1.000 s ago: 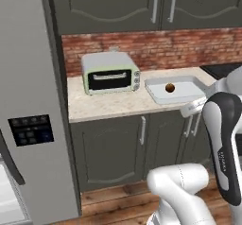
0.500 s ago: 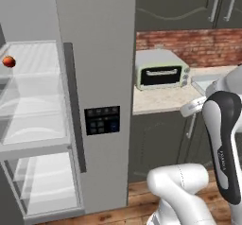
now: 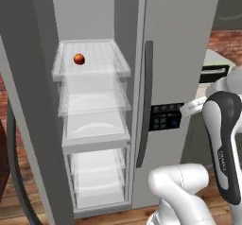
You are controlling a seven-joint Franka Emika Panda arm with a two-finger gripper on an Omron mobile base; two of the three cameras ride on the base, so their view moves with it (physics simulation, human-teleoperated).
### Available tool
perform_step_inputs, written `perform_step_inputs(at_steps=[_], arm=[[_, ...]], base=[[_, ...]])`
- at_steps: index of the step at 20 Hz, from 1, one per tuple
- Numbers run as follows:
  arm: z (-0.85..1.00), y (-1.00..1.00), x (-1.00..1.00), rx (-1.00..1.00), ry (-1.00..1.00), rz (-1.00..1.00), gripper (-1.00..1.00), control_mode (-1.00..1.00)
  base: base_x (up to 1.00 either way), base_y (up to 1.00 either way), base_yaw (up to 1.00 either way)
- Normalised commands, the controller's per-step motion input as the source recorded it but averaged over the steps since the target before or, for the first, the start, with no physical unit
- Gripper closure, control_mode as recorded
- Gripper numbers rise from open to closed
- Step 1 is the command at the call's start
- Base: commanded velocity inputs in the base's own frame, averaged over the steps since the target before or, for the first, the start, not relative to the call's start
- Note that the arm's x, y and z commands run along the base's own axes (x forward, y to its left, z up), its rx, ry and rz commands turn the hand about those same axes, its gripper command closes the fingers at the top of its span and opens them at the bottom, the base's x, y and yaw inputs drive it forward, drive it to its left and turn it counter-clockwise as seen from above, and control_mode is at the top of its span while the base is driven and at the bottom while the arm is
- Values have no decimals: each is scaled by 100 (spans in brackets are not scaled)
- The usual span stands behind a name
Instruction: Pick the orange and peach from the fridge and place them inside the tupperware on the counter.
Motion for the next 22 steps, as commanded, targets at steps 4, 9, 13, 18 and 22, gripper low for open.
perform_step_inputs(at_steps=[4,9,13,18,22], arm=[[0,0,0,0,0,0,-100,100],[0,0,0,0,0,0,-100,100],[0,0,0,0,0,0,-100,100],[0,0,0,0,0,0,-100,100],[0,0,0,0,0,0,-100,100]], base=[[51,97,2],[37,52,0],[7,-23,0],[17,-23,1],[78,5,3]])
